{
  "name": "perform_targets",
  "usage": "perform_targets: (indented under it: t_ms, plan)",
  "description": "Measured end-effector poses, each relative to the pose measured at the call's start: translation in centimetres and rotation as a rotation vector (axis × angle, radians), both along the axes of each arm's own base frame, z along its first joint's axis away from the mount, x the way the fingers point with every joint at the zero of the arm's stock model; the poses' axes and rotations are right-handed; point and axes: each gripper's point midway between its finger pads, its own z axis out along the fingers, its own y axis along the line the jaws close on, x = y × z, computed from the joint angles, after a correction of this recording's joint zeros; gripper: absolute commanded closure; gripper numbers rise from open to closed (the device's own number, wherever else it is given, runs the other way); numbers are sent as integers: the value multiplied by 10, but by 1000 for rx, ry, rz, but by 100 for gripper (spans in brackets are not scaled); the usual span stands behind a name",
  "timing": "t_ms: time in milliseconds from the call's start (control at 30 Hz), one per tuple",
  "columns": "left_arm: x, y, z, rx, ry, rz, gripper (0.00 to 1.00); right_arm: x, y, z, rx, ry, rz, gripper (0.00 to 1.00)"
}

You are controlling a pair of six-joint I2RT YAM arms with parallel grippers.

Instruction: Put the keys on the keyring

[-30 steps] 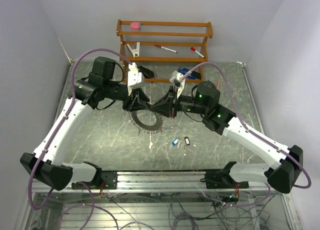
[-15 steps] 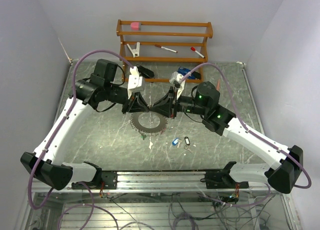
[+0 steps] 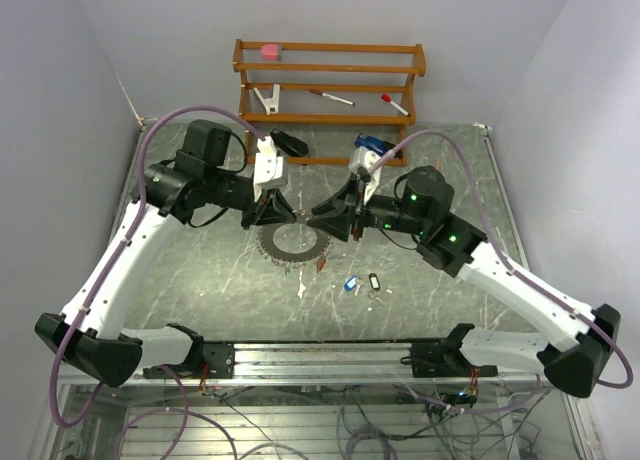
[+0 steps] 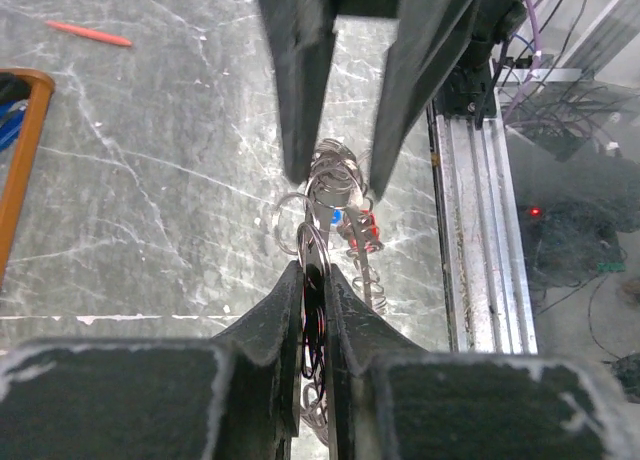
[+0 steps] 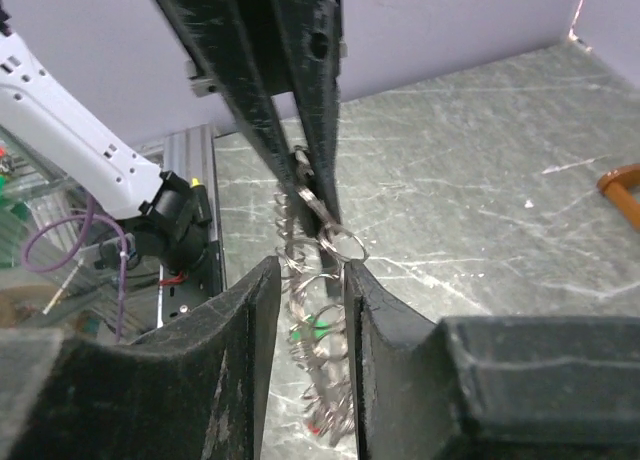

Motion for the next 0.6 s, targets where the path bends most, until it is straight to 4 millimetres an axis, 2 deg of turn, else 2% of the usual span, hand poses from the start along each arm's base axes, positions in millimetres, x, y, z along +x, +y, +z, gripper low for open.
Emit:
perform_targets:
  t_ms: [133, 267, 600]
  plan:
    - [0, 1, 3, -3, -24, 1, 93, -14, -15, 27, 28, -71, 5, 69]
    - [1, 0, -2, 4, -19, -12, 93, -19, -17, 50, 66, -118, 15, 70]
    - [2, -2, -28, 66, 86, -73, 93, -8, 0, 20, 5, -70, 46, 73]
